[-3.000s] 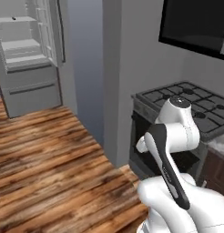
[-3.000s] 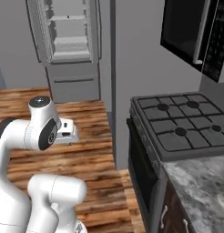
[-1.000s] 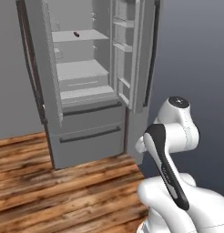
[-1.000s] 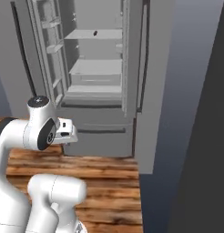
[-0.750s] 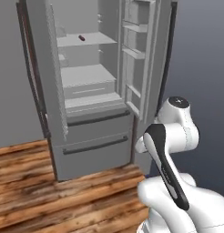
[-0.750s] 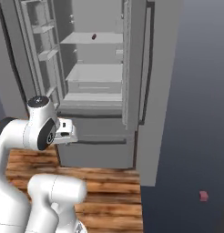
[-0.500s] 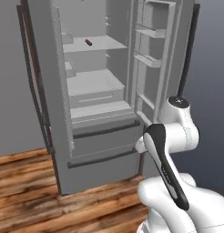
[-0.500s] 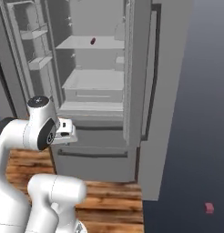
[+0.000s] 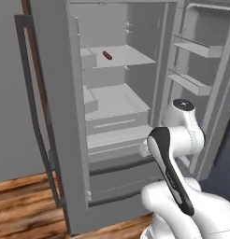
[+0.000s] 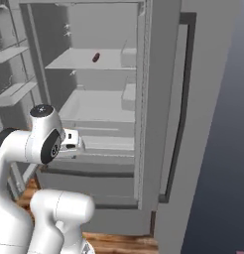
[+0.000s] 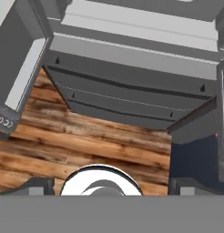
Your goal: Retrieve the sausage and cheese from the fridge and place them on the cutting board on the counter.
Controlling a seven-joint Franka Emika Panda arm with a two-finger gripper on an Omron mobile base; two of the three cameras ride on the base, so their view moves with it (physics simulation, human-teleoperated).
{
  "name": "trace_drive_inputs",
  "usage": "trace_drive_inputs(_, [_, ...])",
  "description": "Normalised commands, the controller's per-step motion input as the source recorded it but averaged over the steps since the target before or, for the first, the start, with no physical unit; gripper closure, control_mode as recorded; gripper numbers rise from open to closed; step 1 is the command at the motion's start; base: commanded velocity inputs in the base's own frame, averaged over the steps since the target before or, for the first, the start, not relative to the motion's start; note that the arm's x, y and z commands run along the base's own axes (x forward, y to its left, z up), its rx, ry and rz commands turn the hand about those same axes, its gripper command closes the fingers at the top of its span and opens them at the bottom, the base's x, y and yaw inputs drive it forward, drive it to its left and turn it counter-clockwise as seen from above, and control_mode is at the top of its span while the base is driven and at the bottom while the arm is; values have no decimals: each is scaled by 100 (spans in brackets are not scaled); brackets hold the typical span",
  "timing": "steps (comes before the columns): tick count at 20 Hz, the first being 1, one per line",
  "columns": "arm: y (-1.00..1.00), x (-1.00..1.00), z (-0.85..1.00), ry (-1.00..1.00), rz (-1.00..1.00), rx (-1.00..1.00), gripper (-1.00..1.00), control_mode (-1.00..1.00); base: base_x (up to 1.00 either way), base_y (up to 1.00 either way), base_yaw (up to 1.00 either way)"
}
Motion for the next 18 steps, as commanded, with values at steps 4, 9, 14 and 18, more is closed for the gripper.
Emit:
trace_drive_inputs(4, [0,0,0,0,0,0,-100,100,93,0,4])
trace_drive_inputs(9, [0,0,0,0,0,0,-100,100,61,1,1])
trace_drive_inputs(14, [0,0,0,0,0,0,-100,100,19,0,0])
trace_drive_inputs(18, [0,0,0,0,0,0,-100,100,34,1,0])
